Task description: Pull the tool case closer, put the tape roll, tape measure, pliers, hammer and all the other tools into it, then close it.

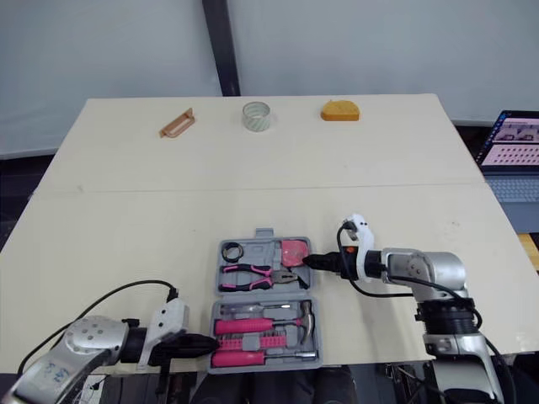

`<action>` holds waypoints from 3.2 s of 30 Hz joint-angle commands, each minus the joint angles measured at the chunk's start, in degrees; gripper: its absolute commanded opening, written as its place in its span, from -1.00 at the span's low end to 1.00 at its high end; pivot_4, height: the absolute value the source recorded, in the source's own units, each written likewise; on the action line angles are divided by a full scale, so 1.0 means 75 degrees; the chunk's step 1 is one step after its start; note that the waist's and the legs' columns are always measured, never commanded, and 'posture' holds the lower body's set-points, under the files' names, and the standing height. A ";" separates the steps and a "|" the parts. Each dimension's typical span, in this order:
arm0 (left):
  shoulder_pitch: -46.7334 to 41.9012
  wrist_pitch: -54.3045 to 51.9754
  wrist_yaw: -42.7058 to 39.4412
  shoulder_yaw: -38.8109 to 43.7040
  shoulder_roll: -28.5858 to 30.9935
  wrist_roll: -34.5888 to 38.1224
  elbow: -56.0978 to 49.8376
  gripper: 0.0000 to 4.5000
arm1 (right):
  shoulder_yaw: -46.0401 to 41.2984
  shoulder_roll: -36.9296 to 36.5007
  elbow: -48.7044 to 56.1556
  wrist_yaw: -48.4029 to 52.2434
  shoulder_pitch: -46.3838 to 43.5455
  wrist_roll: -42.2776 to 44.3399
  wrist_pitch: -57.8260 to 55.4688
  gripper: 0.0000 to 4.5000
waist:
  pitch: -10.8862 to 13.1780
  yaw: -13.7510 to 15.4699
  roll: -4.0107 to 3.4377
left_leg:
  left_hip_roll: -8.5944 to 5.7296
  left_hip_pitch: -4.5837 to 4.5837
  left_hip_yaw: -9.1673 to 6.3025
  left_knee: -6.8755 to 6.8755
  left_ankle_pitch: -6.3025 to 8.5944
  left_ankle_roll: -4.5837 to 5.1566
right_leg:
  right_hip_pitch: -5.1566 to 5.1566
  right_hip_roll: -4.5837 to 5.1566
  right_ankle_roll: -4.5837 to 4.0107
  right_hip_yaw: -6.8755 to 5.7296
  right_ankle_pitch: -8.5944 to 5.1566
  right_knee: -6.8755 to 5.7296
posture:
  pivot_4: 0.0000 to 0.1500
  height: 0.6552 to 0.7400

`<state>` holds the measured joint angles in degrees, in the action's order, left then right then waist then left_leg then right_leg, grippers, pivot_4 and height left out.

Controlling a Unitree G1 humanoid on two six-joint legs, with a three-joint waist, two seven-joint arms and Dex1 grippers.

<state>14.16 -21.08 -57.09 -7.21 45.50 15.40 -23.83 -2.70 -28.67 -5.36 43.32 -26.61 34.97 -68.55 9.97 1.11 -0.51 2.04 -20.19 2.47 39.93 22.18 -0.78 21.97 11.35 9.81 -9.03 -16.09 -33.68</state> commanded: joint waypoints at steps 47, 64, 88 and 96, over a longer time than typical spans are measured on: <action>0.0158 0.1804 0.0055 -0.0265 0.0233 -0.0586 0.1570 -1.00 | 0.0337 0.0454 0.0353 0.1686 0.0247 0.0691 0.0730 0.96 | -0.0055 -0.0189 -0.0092 | 0.0002 0.0016 0.0031 -0.0045 -0.0002 -0.0004 | 0.0029 0.0000 0.0000 0.0014 0.0000 -0.0009 | 1.00 1.00; 0.0236 0.1592 0.0177 -0.0297 0.0075 -0.0518 0.1459 -1.00 | 0.0572 0.0336 0.0114 0.1876 -0.0203 0.0489 0.1490 0.96 | -0.0055 -0.0184 -0.0092 | 0.0003 0.0011 0.0050 -0.0045 -0.0003 -0.0005 | 0.0050 0.0001 0.0000 0.0022 0.0000 -0.0018 | 1.00 1.00; 0.0230 0.1210 0.0491 -0.0160 -0.0520 -0.0201 0.1590 -1.00 | 0.0672 -0.0308 0.0841 0.2828 -0.0572 0.0999 0.1179 0.96 | -0.0057 -0.0172 -0.0093 | 0.0004 0.0010 0.0055 -0.0041 -0.0003 -0.0005 | 0.0053 0.0001 0.0000 0.0028 0.0000 -0.0022 | 1.00 1.00; 0.0494 0.1074 0.0586 0.0266 -0.0506 0.0077 0.1300 -1.00 | 0.0743 -0.0664 0.1088 0.3191 -0.0634 0.1048 0.1128 0.96 | -0.0056 -0.0173 -0.0093 | 0.0004 0.0010 0.0056 -0.0039 -0.0003 -0.0005 | 0.0053 0.0001 0.0000 0.0028 0.0000 -0.0022 | 1.00 1.00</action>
<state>16.05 -10.50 -54.83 -8.11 40.72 16.48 -15.63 3.08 -32.77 0.00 65.22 -30.58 40.83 -60.07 9.55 -0.19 -1.21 2.08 -20.12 2.89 39.63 22.16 -0.82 22.38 11.36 9.81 -8.82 -16.09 -33.84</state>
